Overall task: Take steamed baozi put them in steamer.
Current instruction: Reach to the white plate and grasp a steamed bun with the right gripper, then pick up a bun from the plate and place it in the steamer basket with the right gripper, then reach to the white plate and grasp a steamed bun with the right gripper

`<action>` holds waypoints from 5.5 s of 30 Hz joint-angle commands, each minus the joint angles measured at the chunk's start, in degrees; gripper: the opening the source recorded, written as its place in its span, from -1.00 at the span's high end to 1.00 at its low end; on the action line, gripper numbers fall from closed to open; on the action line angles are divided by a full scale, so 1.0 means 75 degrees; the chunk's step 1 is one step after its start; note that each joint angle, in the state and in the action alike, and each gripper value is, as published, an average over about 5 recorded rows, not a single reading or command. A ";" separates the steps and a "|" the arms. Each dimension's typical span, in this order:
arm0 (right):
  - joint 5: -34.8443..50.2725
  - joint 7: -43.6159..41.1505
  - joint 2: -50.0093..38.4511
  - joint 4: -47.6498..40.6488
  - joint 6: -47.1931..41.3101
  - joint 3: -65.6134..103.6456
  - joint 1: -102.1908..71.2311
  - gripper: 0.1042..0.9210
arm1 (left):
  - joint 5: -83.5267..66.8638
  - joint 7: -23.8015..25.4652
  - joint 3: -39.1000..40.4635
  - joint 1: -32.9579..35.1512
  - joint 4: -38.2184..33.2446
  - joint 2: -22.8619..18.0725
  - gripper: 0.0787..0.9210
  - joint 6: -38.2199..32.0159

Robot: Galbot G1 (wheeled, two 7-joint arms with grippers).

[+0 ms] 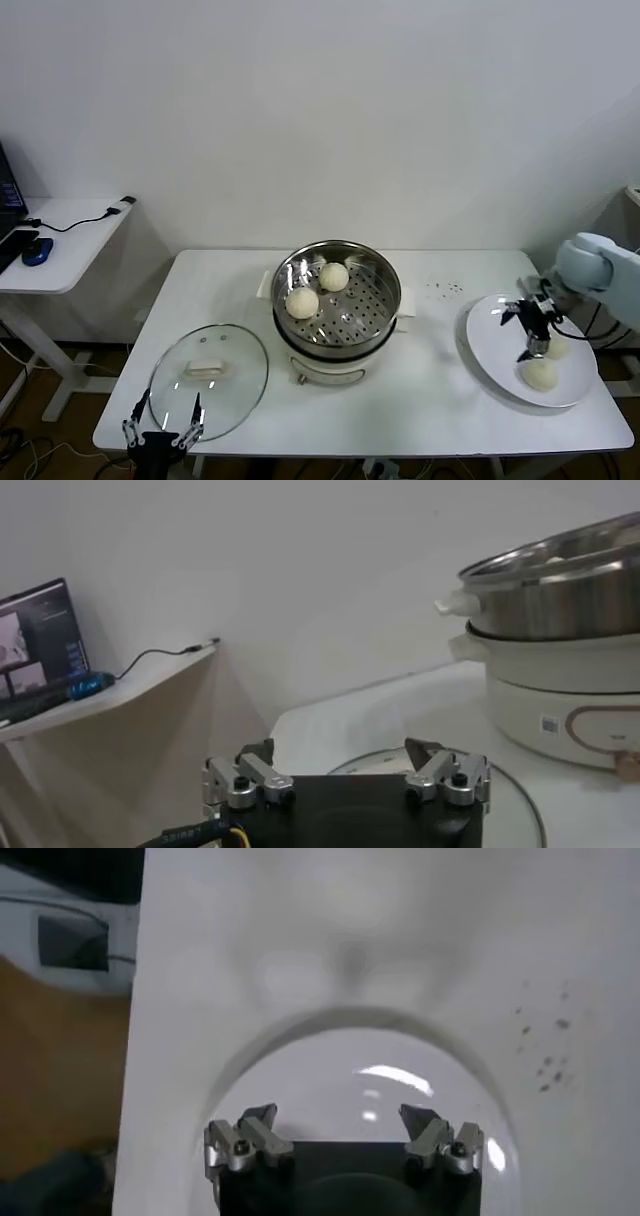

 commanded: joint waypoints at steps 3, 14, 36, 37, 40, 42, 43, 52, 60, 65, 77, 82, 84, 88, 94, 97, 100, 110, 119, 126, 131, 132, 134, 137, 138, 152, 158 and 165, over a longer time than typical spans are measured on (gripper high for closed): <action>-0.1395 -0.0125 -0.0274 -0.0638 0.0427 0.1666 -0.1855 -0.76 | 0.0107 -0.0025 0.0003 0.0017 0.0030 -0.0009 -0.77 0.0016; -0.1609 -0.0097 0.0074 -0.0857 0.0392 0.1680 -0.1921 -0.76 | 0.0108 -0.0058 -0.0022 0.0071 0.0037 -0.0023 -0.77 -0.0005; -0.1575 -0.0174 0.0200 -0.0896 0.0567 0.1686 -0.1767 -0.11 | 0.0184 -0.0094 0.0049 0.0091 0.0047 -0.0027 -0.77 -0.0006; -0.1557 -0.0188 0.0187 -0.0878 0.0618 0.1690 -0.1715 -0.11 | 0.0189 -0.0095 0.0054 0.0092 0.0044 -0.0028 -0.77 -0.0008; -0.1497 -0.0318 0.0179 -0.0760 0.0982 0.1610 -0.1343 -0.10 | 0.0192 -0.0096 0.0059 0.0098 0.0039 -0.0027 -0.77 -0.0016; -0.1490 -0.0556 0.0260 -0.0661 0.1458 0.1427 -0.0805 -0.10 | 0.0192 -0.0094 0.0063 0.0107 0.0035 -0.0025 -0.77 -0.0020; -0.1504 -0.0695 0.0343 -0.0616 0.1772 0.1266 -0.0378 -0.09 | 0.0194 -0.0094 0.0068 0.0113 0.0032 -0.0024 -0.77 -0.0021; -0.1374 -0.1318 0.2134 -0.0277 0.4404 -0.1065 0.3740 -0.09 | 0.0253 -0.0113 0.0129 0.0144 0.0013 -0.0044 -0.77 -0.0031; -0.0975 -0.1325 0.4076 -0.0090 0.5335 -0.1329 0.4786 -0.10 | 0.0326 -0.0097 0.0184 0.0037 0.0031 -0.0029 -0.77 -0.0009; -0.0793 -0.1314 0.5004 0.0159 0.5345 -0.1106 0.4556 -0.12 | 0.0357 -0.0113 0.0262 0.0005 0.0052 -0.0051 -0.77 0.0000; -0.1217 -0.1292 0.6270 0.0329 0.5238 -0.0897 0.3112 -0.12 | 0.0348 -0.0068 0.0137 0.0084 0.0061 0.0002 -0.77 0.0019; -0.1271 -0.1291 0.6335 0.0516 0.5188 -0.1042 0.2717 -0.12 | 0.0365 -0.0070 0.0149 0.0077 0.0115 -0.0003 -0.77 0.0011; -0.1272 -0.1287 0.6325 0.0565 0.5189 -0.1137 0.2606 -0.12 | 0.0369 -0.0069 0.0147 0.0077 0.0141 0.0000 -0.77 0.0003; -0.1283 -0.1287 0.6279 0.0654 0.5175 -0.1254 0.2429 -0.12 | 0.0369 -0.0060 0.0132 0.0076 0.0198 0.0004 -0.77 -0.0008; -0.1274 -0.1284 0.6171 0.0776 0.5152 -0.1413 0.2316 -0.12 | 0.0353 -0.0050 0.0126 0.0063 0.0266 0.0015 -0.77 -0.0014; -0.1277 -0.1277 0.6145 0.0812 0.5136 -0.1414 0.2197 -0.12 | 0.0337 -0.0047 0.0130 0.0055 0.0278 0.0015 -0.77 -0.0010; -0.1295 -0.1280 0.6129 0.0828 0.5127 -0.1420 0.2133 -0.12 | 0.0298 -0.0048 0.0127 0.0050 0.0269 0.0014 -0.77 0.0003; -0.1449 -0.1187 0.6068 0.0765 0.5062 -0.1235 0.2132 -0.60 | 0.0295 -0.0052 0.0149 0.0043 0.0266 0.0000 -0.77 0.0002; -0.0775 -0.1367 0.5494 0.0787 0.5127 -0.1030 0.3034 -0.76 | 0.0329 -0.0033 0.0152 0.0013 0.0221 0.0024 -0.77 0.0021; 0.1550 -0.0174 0.4539 0.0214 0.2834 -0.2580 0.4696 -0.76 | 0.0371 -0.0007 0.0203 -0.0047 0.0094 0.0051 -0.77 0.0088; 0.3251 0.0638 0.3545 -0.0064 0.0385 -0.3502 0.5189 -0.76 | 0.0216 0.0055 0.0237 -0.0024 -0.0010 0.0049 -0.77 0.0067; 0.3396 0.0620 0.3297 -0.0099 -0.0012 -0.3443 0.5107 -0.76 | 0.0157 0.0076 0.0243 -0.0015 -0.0040 0.0044 -0.77 0.0059; 0.3597 0.0583 0.2823 -0.0097 -0.0664 -0.3358 0.4911 -0.76 | 0.0079 0.0106 0.0250 0.0001 -0.0080 0.0043 -0.77 0.0043; 0.3448 0.0403 0.2065 -0.0132 -0.1063 -0.3172 0.4495 -0.76 | -0.0011 0.0122 0.0247 0.0038 -0.0102 0.0074 -0.77 0.0025; 0.3290 0.0331 0.1834 -0.0151 -0.1097 -0.3073 0.4314 -0.76 | -0.0034 0.0123 0.0242 0.0052 -0.0105 0.0083 -0.77 0.0017; -0.0667 -0.0568 0.0119 -0.1416 0.0108 0.1269 -0.0425 -0.76 | -0.0063 0.0101 0.0181 0.0310 -0.0062 0.0092 -0.77 -0.0107; -0.1303 -0.0514 0.0094 -0.2075 0.0644 0.2110 -0.1238 -0.76 | -0.0056 0.0097 0.0146 0.0353 -0.0078 0.0071 -0.77 -0.0092; -0.1711 -0.0479 0.0646 -0.3015 0.1105 0.3101 -0.1801 -0.76 | -0.0029 0.0086 0.0141 0.0449 -0.0092 0.0013 -0.77 -0.0094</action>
